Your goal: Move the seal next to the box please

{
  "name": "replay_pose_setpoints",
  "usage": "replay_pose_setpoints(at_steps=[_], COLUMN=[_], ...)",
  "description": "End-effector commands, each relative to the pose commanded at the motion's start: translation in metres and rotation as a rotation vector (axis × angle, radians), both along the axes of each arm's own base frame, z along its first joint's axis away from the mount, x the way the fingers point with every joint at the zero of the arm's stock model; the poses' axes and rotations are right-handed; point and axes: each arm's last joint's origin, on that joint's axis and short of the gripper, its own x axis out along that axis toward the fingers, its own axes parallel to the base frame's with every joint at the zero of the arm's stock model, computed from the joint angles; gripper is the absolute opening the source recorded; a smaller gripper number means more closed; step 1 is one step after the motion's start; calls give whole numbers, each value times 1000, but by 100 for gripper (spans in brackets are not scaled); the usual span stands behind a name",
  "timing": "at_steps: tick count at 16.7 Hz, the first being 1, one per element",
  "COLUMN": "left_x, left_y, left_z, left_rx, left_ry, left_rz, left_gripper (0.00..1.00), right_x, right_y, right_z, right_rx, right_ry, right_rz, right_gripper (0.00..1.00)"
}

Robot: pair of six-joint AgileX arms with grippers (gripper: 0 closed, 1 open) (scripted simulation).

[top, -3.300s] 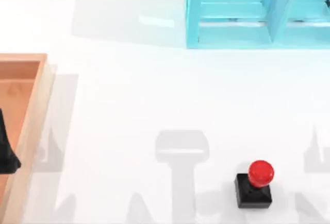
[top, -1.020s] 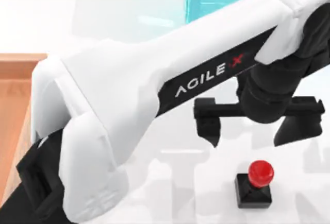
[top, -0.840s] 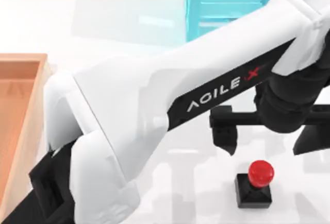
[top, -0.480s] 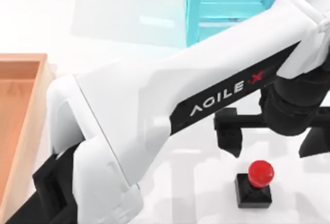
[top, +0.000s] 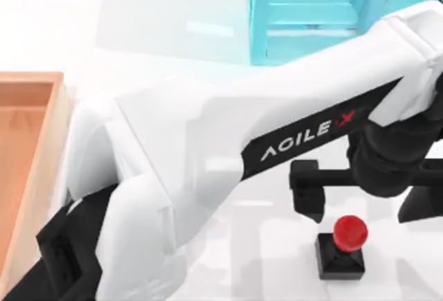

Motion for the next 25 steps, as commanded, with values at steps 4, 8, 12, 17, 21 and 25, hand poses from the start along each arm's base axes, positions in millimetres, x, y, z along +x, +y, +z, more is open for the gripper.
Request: replay_pose_setpoints(at_steps=[4,8,12,17,21,25], left_x=[-1,-4,-4,-4,-4,-4], left_y=[1,4,4,4,4,4], left_z=[-44,-69,-70,-70,-70,-70], left_rx=[7,2,2,2,2,2], left_ry=[4,1,1,1,1,1], left_rz=[0,0,0,0,0,0], left_gripper=[100,100,100,62,32,2], right_x=[0,0,0,0,0,0], right_y=[0,0,0,0,0,0], right_z=[0,0,0,0,0,0], right_rx=[0,0,0,0,0,0], right_ry=[0,0,0,0,0,0], right_rz=[0,0,0,0,0,0], right_gripper=[100,100,100,100,100,100])
